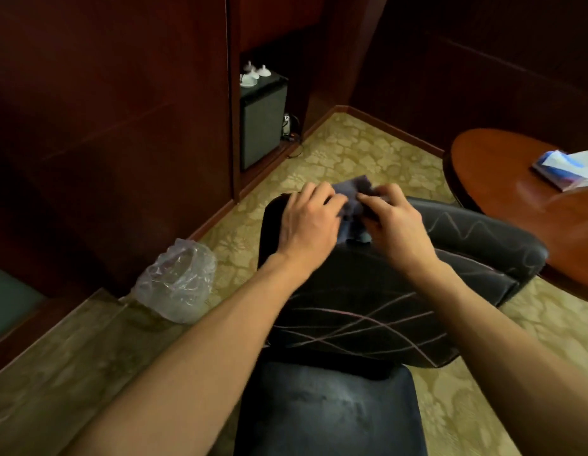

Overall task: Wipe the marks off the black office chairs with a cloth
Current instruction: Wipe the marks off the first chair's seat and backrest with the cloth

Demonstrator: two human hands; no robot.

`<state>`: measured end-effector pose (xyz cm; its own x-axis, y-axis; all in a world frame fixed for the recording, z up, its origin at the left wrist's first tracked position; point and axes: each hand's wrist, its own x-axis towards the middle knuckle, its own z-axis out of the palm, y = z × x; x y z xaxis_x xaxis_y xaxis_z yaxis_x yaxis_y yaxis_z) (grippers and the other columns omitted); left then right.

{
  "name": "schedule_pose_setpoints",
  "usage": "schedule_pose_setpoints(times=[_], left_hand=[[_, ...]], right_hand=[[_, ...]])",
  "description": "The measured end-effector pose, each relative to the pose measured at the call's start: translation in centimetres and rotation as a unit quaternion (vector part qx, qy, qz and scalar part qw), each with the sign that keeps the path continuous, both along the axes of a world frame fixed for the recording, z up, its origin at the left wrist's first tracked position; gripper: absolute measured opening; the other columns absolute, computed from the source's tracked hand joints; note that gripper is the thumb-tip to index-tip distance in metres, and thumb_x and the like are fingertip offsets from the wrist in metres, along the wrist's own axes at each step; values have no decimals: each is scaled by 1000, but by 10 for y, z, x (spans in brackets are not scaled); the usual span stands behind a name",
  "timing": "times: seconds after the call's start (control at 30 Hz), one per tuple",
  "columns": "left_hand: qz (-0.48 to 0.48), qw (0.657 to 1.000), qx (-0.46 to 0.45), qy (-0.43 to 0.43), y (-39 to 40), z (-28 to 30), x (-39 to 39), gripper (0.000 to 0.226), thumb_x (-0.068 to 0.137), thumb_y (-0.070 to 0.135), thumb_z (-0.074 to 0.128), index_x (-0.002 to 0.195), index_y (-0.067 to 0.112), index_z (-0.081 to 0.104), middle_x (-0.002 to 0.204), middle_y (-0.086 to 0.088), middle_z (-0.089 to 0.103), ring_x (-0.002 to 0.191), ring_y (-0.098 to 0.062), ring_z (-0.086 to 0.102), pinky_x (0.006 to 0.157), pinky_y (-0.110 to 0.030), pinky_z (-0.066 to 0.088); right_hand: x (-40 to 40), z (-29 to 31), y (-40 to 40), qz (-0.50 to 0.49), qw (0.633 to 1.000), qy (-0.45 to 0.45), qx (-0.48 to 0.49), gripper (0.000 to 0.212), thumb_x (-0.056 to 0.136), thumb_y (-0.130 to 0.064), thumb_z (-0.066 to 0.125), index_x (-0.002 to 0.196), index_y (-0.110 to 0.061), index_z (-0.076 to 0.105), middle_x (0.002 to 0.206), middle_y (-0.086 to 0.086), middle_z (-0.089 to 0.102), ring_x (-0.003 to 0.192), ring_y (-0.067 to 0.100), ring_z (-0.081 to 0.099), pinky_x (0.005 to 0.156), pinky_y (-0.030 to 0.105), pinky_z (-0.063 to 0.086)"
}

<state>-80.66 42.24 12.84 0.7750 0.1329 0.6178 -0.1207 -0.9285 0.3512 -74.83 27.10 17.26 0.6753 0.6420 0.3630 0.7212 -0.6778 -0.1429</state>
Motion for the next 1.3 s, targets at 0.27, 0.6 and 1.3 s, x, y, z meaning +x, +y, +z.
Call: schedule_pose_setpoints(times=[0.27, 0.6, 1.3], left_hand=[[27, 997, -56, 42, 65, -8, -1, 21, 78, 3, 58, 96, 13, 61, 99, -9, 58, 95, -33, 54, 74, -48, 49], [-28, 996, -73, 43, 17, 1, 24, 25, 77, 7, 67, 100, 17, 65, 101, -4, 57, 99, -27, 52, 78, -45, 51], [-6, 999, 30, 11, -144, 4, 83, 20, 75, 8, 70, 94, 11, 65, 109, -9, 57, 98, -32, 55, 70, -42, 50]], right_hand=[[-2, -4, 75, 33, 999, -9, -14, 18, 86, -9, 64, 100, -1, 56, 102, 20, 51, 77, 43, 58, 60, 46, 47], [10, -3, 22, -47, 999, -15, -20, 13, 87, -3, 58, 100, 0, 57, 104, 17, 54, 82, 39, 58, 66, 46, 44], [61, -2, -144, -87, 996, 3, 11, 28, 87, -9, 58, 114, -5, 50, 109, 19, 42, 73, 41, 57, 62, 48, 48]])
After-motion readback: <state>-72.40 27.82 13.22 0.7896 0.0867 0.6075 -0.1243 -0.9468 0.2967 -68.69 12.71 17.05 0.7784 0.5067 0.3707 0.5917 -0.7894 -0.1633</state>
